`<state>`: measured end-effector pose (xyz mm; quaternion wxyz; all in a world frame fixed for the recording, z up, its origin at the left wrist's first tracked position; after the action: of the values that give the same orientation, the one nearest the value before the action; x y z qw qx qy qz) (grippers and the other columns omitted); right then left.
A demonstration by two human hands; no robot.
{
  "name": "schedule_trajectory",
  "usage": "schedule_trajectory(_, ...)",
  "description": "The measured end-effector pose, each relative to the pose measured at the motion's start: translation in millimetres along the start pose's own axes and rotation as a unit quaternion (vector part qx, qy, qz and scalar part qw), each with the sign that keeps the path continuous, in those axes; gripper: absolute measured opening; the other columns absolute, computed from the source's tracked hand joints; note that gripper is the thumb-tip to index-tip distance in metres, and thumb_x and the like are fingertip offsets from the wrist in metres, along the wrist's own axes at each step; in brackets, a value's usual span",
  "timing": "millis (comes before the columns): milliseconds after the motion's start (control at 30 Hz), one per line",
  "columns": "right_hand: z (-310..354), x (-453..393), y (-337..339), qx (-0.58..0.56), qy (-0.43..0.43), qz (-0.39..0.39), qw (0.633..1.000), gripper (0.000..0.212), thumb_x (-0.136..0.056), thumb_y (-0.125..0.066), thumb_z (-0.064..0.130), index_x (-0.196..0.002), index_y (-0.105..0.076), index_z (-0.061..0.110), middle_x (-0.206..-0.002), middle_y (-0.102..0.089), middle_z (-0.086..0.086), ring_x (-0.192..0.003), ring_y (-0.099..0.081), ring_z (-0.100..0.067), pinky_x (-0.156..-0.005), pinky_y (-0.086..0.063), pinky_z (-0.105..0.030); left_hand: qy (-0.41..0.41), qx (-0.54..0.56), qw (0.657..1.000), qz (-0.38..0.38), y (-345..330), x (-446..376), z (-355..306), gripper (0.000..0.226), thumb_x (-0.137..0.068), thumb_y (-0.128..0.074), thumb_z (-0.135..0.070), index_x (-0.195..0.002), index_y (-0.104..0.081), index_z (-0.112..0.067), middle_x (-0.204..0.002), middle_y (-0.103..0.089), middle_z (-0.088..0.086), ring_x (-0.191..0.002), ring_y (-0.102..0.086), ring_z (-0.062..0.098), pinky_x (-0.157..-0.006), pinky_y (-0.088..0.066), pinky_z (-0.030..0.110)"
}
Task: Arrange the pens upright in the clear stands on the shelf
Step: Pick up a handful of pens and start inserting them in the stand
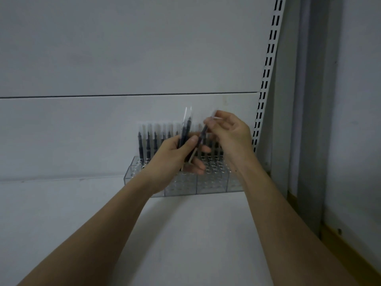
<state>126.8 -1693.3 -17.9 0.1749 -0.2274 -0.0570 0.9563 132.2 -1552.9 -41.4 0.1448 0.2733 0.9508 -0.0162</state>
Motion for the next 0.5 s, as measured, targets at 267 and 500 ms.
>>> schedule_trajectory(267, 46, 5, 61, 0.008, 0.155, -0.183, 0.971, 0.034, -0.100, -0.051, 0.003, -0.128, -0.046, 0.022, -0.105, -0.071, -0.003, -0.096, -0.068, -0.015, -0.081, -0.059, -0.030, 0.005, 0.027, 0.999, -0.034, 16, 0, 1, 0.031, -0.107, -0.038, -0.026, -0.126, -0.056, -0.010, -0.067, -0.054, 0.002, -0.042, -0.032, 0.012, -0.038, -0.028, 0.021)
schedule_trajectory(500, 40, -1, 63, 0.159, 0.176, -0.177, 0.955, 0.033, -0.102, -0.052, 0.010, -0.128, -0.056, 0.030, -0.118, -0.061, 0.001, -0.104, -0.062, -0.010, -0.084, -0.056, -0.022, 0.029, 0.093, 0.995, -0.019, 7, 1, 3, 0.010, -0.105, -0.041, -0.023, -0.110, -0.047, -0.016, -0.064, -0.043, -0.001, -0.050, -0.027, 0.014, -0.041, -0.019, 0.024)
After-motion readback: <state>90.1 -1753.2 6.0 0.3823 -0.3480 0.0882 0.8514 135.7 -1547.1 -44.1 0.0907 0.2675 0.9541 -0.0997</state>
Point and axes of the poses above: each hand's wrist, its own x-axis away from the middle knuckle, its own y-axis out of the back of the hand, z = x × y, the point moved 10 cm from there along -x, towards the middle knuckle
